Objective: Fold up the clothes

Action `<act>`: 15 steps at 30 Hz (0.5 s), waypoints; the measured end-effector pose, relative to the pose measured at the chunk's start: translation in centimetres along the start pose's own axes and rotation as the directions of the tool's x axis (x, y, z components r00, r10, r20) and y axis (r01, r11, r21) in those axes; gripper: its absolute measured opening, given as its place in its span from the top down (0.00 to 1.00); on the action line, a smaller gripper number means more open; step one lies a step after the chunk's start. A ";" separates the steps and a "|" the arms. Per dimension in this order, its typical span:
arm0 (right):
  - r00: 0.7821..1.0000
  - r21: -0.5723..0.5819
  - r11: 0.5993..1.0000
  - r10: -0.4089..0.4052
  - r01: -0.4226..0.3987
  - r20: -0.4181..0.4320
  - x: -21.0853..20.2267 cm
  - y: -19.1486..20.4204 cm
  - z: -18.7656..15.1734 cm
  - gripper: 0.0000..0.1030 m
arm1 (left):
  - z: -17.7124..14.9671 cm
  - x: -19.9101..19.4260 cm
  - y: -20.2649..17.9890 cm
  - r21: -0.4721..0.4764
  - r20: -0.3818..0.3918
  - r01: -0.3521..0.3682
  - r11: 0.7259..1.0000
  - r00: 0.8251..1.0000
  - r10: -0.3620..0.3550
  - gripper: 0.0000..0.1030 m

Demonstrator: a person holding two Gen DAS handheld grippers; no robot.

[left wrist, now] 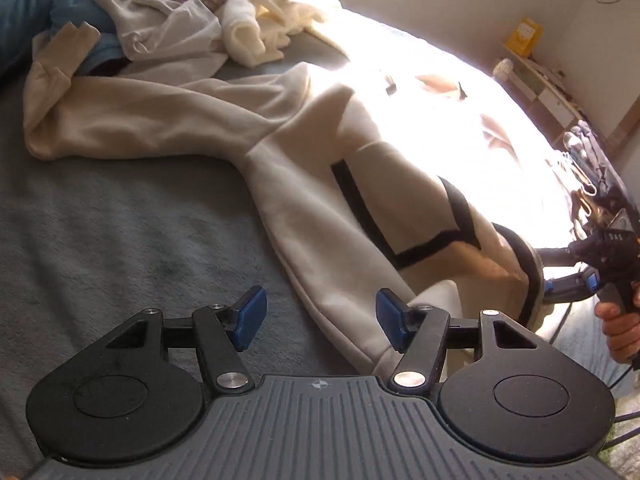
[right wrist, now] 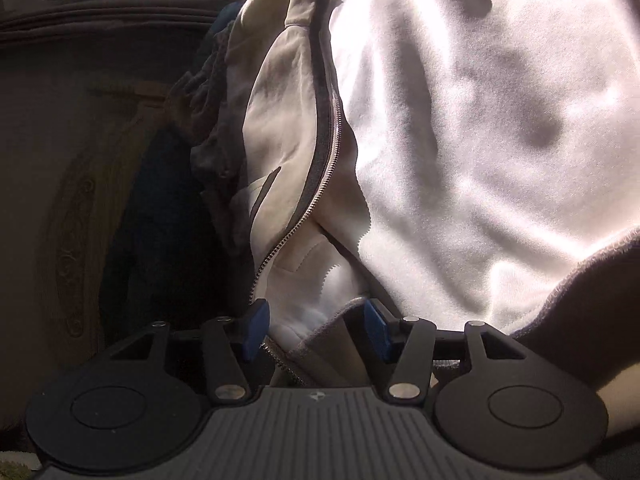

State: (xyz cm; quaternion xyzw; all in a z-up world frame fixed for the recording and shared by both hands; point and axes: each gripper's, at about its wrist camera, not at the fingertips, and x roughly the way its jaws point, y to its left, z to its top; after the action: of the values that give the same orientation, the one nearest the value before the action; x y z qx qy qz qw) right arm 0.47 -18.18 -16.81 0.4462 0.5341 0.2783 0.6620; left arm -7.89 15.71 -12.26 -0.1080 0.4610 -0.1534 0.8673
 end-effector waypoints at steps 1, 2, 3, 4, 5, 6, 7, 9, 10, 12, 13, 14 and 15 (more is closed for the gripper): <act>1.000 0.007 1.000 0.000 0.000 0.003 -0.1 0.0 -0.1 0.46 | -0.8 0.6 -0.6 0.006 0.001 0.016 1.000 1.000 -0.016 0.42; 1.000 0.013 1.000 0.001 -0.001 0.007 -0.2 -0.1 -0.2 0.46 | -1.5 1.0 -1.2 0.012 0.004 0.034 0.999 0.999 -0.034 0.44; 1.000 0.019 1.000 0.002 -0.002 0.010 -0.3 -0.1 -0.3 0.46 | -2.0 1.3 -1.6 0.015 0.012 0.054 0.998 0.998 -0.054 0.46; 1.000 0.025 1.000 0.003 -0.003 0.014 -0.4 -0.2 -0.4 0.46 | -2.5 1.5 -2.0 0.018 0.019 0.073 0.997 0.997 -0.073 0.46; 1.000 0.029 1.000 0.004 -0.004 0.017 -0.5 -0.2 -0.6 0.46 | -2.9 1.7 -2.3 0.018 0.027 0.088 0.996 0.996 -0.088 0.46; 1.000 0.029 1.000 0.004 -0.004 0.020 -0.7 -0.3 -0.7 0.46 | -3.1 1.7 -2.4 0.011 0.033 0.091 0.996 0.995 -0.091 0.46; 1.000 0.027 1.000 0.006 -0.006 0.022 -0.8 -0.3 -0.8 0.46 | -3.2 1.7 -2.3 -0.001 0.038 0.096 0.995 0.995 -0.096 0.46; 1.000 0.022 1.000 0.013 -0.013 0.024 -0.8 -0.1 -0.9 0.46 | -3.2 1.6 -1.9 -0.046 0.043 0.115 0.992 0.993 -0.113 0.49; 1.000 0.014 1.000 0.012 -0.012 0.024 -0.7 0.0 -1.0 0.46 | -3.3 1.5 -1.9 -0.046 0.049 0.117 0.992 0.992 -0.115 0.50; 1.000 -0.018 1.000 -0.002 0.003 0.016 -0.5 0.4 -1.1 0.45 | -3.4 1.2 -2.0 -0.045 0.061 0.121 0.992 0.991 -0.118 0.53; 1.000 -0.034 0.999 -0.010 0.010 0.012 -0.4 0.6 -1.2 0.45 | -3.5 1.0 -2.1 -0.041 0.066 0.121 0.992 0.991 -0.118 0.54; 1.000 -0.050 0.999 -0.017 0.017 0.009 -0.3 0.9 -1.3 0.45 | -3.5 0.9 -2.3 -0.026 0.072 0.115 0.993 0.991 -0.113 0.55; 1.000 -0.066 0.997 -0.024 0.025 0.005 -0.2 1.1 -1.3 0.45 | -3.6 0.8 -2.6 -0.009 0.076 0.106 0.994 0.992 -0.105 0.55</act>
State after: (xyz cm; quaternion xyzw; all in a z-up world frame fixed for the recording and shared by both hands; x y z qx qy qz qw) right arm -0.75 -17.46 -15.81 0.4180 0.5284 0.2868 0.6810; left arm -10.91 12.83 -14.00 -0.1434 0.4225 -0.1917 0.8742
